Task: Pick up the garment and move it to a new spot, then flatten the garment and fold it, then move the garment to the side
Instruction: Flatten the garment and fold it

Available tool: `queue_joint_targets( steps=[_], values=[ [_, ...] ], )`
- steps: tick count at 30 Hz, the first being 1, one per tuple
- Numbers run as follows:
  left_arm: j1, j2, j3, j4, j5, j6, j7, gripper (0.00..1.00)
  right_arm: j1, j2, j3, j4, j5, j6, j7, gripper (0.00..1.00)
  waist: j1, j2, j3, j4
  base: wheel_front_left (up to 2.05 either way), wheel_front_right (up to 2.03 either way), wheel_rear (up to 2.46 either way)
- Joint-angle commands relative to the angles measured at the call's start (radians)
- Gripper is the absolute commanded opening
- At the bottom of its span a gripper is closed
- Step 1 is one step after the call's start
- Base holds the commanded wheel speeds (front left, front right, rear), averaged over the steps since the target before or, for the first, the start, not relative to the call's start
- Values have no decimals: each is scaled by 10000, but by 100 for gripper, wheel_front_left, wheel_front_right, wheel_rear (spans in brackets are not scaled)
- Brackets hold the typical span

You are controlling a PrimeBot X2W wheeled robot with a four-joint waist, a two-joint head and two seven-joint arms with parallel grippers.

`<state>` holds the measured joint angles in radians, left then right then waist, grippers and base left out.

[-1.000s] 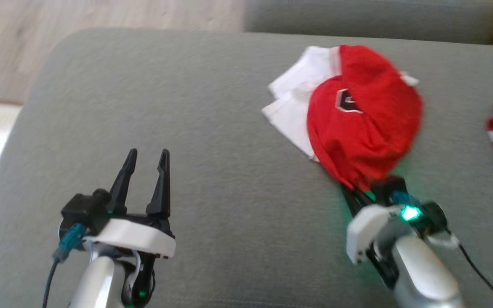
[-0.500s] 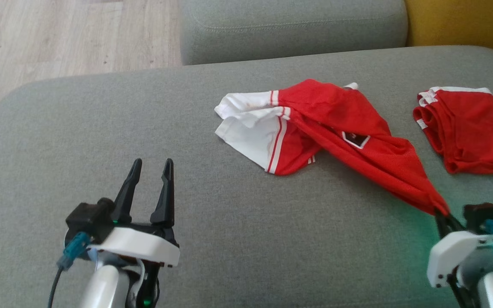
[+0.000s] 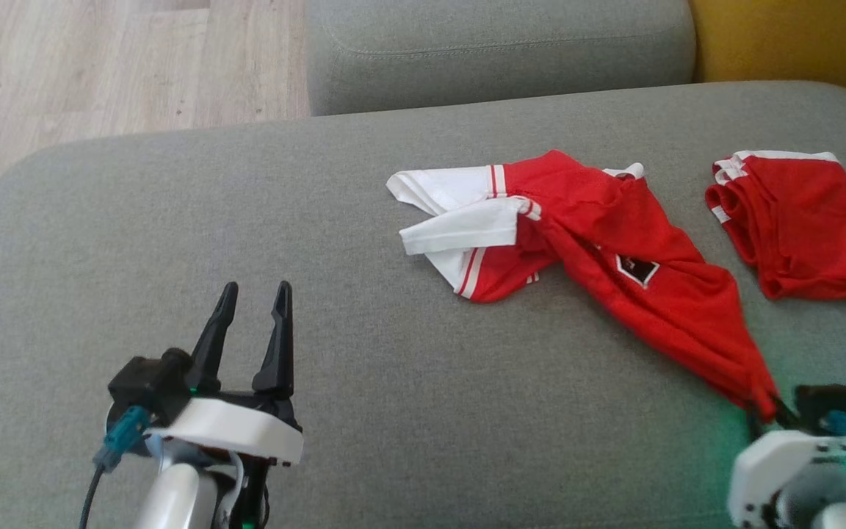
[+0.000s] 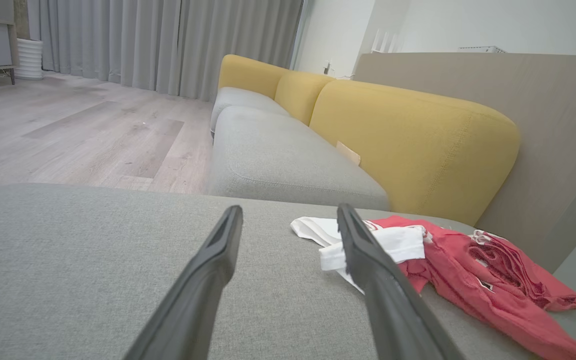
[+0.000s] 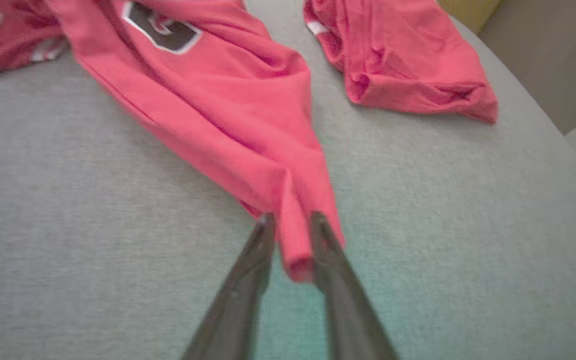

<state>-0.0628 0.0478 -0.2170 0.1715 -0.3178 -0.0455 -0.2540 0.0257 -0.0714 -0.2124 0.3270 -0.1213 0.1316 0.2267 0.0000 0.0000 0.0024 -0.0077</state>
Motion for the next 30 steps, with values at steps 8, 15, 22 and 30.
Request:
queue_joint_targets(
  steps=[8, 15, 22, 30],
  values=[
    [-285, 24, 254, -329, 146, -63, -78, 100, -670, 162, 2316, -1283, 1412, -9, -1500, 100, 0, 0, -157, 12, 0, 0, 0],
    [-225, 24, 237, -512, 173, -108, -78, 100, -677, 202, 3507, -1740, 2303, -9, -2439, 100, 0, 0, -231, 170, 0, 0, 0],
    [-81, 24, 128, -586, 232, -155, -78, 100, -631, 209, 4090, -1407, 2956, -9, -3166, 100, 0, 0, -221, 427, 0, 0, 0],
    [-22, 24, 8, -488, 273, -157, -78, 100, -899, 211, 4067, -1042, 3060, -9, -3425, 100, 0, 0, -106, 662, 0, 0, 0]
  ],
)
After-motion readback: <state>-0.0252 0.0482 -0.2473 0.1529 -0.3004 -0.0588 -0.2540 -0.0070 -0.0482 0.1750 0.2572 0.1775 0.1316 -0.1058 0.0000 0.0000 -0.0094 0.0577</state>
